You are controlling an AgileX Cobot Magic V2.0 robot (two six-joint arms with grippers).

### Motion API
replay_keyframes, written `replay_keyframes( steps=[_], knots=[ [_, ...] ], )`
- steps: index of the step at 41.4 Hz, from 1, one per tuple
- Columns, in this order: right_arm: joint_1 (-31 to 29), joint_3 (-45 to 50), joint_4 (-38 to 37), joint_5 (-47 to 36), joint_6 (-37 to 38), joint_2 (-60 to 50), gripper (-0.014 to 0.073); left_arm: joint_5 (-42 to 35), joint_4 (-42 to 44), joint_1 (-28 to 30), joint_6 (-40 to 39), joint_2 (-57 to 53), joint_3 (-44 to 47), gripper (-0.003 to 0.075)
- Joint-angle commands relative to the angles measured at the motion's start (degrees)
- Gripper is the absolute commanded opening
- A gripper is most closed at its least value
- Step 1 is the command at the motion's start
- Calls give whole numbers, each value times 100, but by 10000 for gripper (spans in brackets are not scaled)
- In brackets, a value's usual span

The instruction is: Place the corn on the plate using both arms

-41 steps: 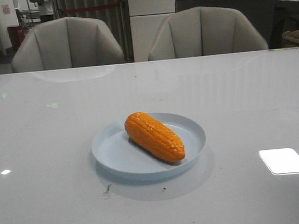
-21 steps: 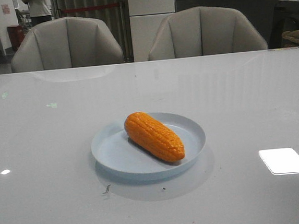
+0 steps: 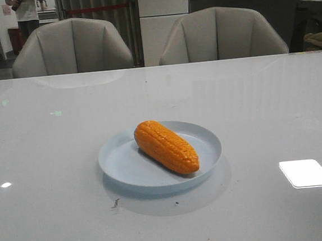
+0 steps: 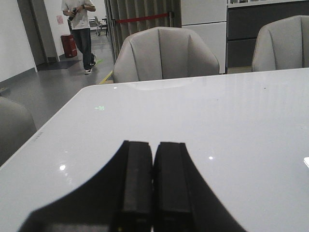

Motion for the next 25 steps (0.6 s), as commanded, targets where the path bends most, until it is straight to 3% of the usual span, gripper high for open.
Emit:
replay_keyframes(
  steps=[1,25],
  knots=[
    [-27,-167,93,-384,-42,4,552,-438,-15,-14,-54,-96,217,96],
    [792,-167,93,-390,-42,-1,552,-438,-15,-14,-54,-96,217,96]
  ],
)
